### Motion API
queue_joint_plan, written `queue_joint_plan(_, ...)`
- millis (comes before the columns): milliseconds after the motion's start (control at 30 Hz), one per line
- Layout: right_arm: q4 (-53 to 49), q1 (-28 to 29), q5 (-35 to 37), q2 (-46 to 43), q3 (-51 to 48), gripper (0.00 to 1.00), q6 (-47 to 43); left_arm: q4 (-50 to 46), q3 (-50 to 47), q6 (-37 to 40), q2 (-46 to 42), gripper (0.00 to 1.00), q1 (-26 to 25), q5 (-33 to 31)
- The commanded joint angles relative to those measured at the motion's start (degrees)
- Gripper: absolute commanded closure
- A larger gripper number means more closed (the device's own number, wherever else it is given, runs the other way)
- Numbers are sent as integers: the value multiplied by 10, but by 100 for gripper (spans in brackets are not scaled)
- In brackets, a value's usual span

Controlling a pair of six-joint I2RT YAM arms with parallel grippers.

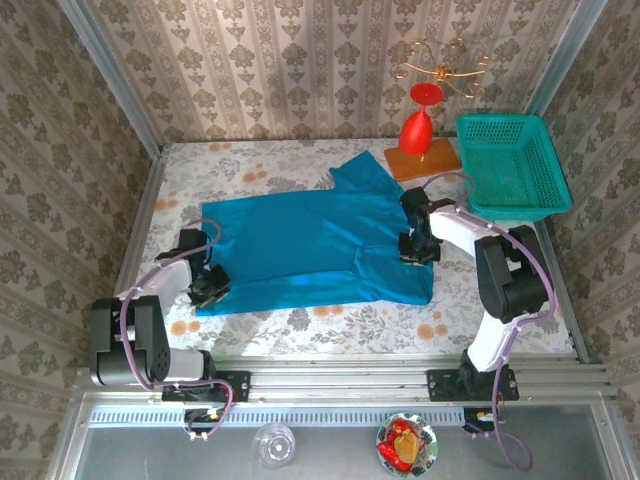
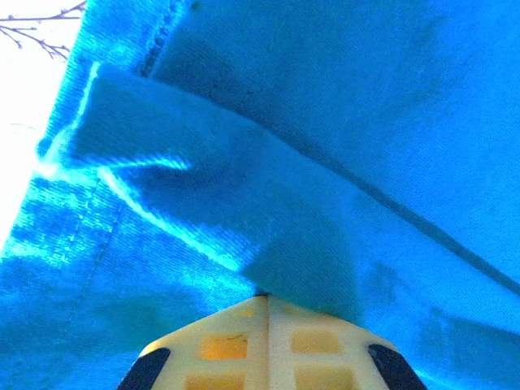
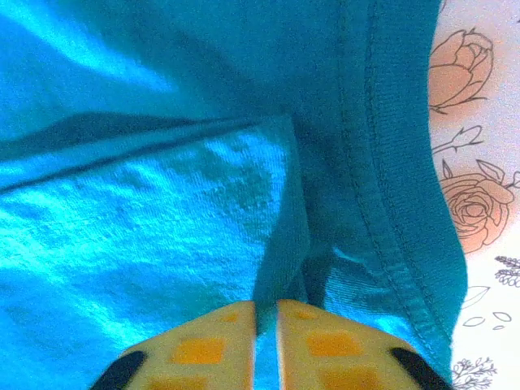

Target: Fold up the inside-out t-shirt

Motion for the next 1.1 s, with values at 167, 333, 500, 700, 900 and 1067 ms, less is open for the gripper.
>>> queue_joint_plan(167, -25, -3, 22, -17, 37, 100, -14, -1, -18, 12, 24, 95, 6, -29)
queue_joint_plan(333, -31, -3, 25, 5, 63, 100, -28, -2, -19, 13, 23, 95, 7, -30)
queue_joint_plan(500, -34, -6, 35, 31, 80, 100, -34, -5, -20, 11, 20, 95, 7, -31)
queue_joint_plan(700, -52, -8, 47, 20, 91, 74, -27, -9, -19, 12, 18, 95, 7, -34)
queue_joint_plan(900, -75, -17, 13, -83, 26, 65, 17, -17, -20, 5, 6, 95, 8, -44)
queue_joint_plan(1067, -54, -41, -69, -181, -92, 52, 55, -13, -29, 0, -8, 94, 19, -42)
